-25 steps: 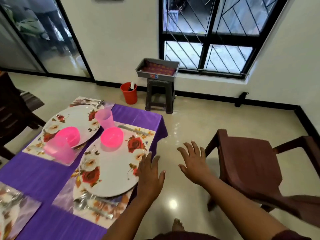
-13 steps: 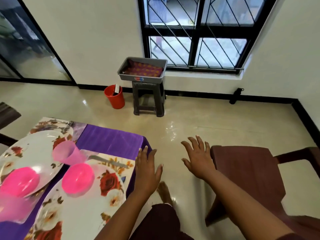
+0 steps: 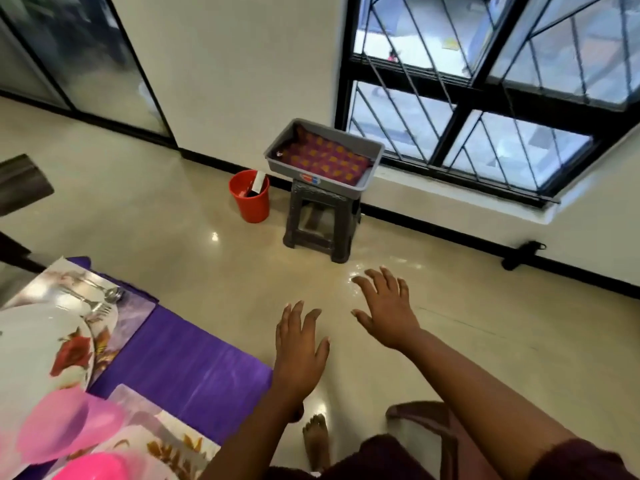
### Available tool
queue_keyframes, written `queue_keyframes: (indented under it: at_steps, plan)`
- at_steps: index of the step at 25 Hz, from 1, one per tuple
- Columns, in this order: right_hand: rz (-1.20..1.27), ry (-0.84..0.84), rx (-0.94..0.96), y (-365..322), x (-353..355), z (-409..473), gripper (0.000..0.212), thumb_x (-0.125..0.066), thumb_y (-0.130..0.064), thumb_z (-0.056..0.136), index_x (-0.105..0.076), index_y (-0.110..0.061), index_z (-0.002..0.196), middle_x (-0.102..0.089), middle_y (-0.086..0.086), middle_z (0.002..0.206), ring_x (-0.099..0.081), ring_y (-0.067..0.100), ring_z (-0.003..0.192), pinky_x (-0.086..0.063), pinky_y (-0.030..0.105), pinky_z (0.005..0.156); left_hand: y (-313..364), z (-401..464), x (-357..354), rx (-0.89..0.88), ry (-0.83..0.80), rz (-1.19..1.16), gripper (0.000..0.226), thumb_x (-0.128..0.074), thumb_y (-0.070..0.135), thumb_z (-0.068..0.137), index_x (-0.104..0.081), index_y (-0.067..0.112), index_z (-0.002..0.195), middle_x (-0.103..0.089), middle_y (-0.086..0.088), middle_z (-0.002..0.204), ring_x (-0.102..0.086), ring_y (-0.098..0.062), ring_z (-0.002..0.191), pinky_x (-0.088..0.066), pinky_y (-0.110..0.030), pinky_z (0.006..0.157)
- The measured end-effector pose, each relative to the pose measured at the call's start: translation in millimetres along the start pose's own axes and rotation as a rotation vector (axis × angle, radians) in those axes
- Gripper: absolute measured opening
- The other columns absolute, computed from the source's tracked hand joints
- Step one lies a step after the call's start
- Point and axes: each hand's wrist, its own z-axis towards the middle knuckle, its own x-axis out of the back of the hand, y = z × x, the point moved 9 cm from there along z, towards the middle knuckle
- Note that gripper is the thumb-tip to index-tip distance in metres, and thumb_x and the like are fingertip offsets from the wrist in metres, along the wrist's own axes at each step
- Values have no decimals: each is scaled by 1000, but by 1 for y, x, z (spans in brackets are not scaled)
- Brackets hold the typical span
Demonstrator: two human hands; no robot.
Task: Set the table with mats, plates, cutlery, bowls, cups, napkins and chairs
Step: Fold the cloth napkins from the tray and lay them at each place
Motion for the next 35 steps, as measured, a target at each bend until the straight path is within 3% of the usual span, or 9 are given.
queue_keyframes:
  at_steps: [6,9,12,15,18,25,30,33,35]
  plan:
    - [39,-83,114,-7,-3,110,62,-54,-44,93,-25,-31,147,-15,3,159,0,30,149,-3,52,119,-50,84,10,117,98,-35,35,-60,32,84,-61,18,117,-48,-17,137,-39,-42,133,-30,-43,108]
    - [28,-170,189,2,-16,168,60,-56,-44,92,-30,-31,145,-16,3,158,-2,30,149,-6,52,120,-71,135,4,204,129,-53,35,-71,19,82,-63,17,116,-48,-16,137,-41,-40,132,-34,-44,107]
    - [-57,-298,282,30,-26,240,57,-57,-44,92,-38,-27,143,-21,4,157,-7,29,148,-11,50,120,-65,193,-14,326,155,-161,35,-66,19,84,-63,14,119,-48,-15,138,-40,-36,133,-31,-41,109]
    - [-69,-361,294,65,-18,306,53,-56,-37,93,-43,-24,143,-27,5,155,-19,28,145,-19,45,118,-34,260,-40,316,60,-209,43,-53,34,85,-58,17,125,-41,-11,143,-32,-30,138,-25,-34,112]
    - [-6,-375,255,104,-1,367,47,-56,-34,92,-49,-23,137,-36,5,147,-34,27,135,-31,39,112,5,327,-54,194,-55,-151,44,-51,38,89,-53,22,130,-31,-9,150,-22,-28,143,-20,-34,116]
    - [283,-479,-65,190,-8,490,43,-59,-33,92,-54,-18,132,-48,7,130,-50,25,118,-43,32,96,6,486,-52,140,-157,82,46,-49,31,96,-43,21,141,-26,-8,156,-11,-26,147,0,-31,119]
    - [501,-506,-327,224,-46,573,42,-60,-29,92,-56,-13,131,-54,11,132,-52,27,119,-42,33,97,-33,610,-93,113,-351,148,52,-50,31,96,-34,24,145,-19,-7,158,-5,-26,148,-11,-37,118]
    - [623,-587,-503,239,-75,607,39,-62,-32,92,-57,-15,127,-59,9,123,-56,27,113,-44,31,90,-43,661,-113,25,-500,224,55,-48,31,96,-29,23,147,-18,-9,158,-4,-27,148,-17,-41,117]
    - [748,-624,-635,245,-96,631,25,-64,-30,92,-60,-17,113,-62,7,110,-58,25,105,-46,33,90,-55,691,-119,-23,-569,246,54,-45,31,98,-28,23,148,-17,-8,159,-3,-26,149,-16,-41,118]
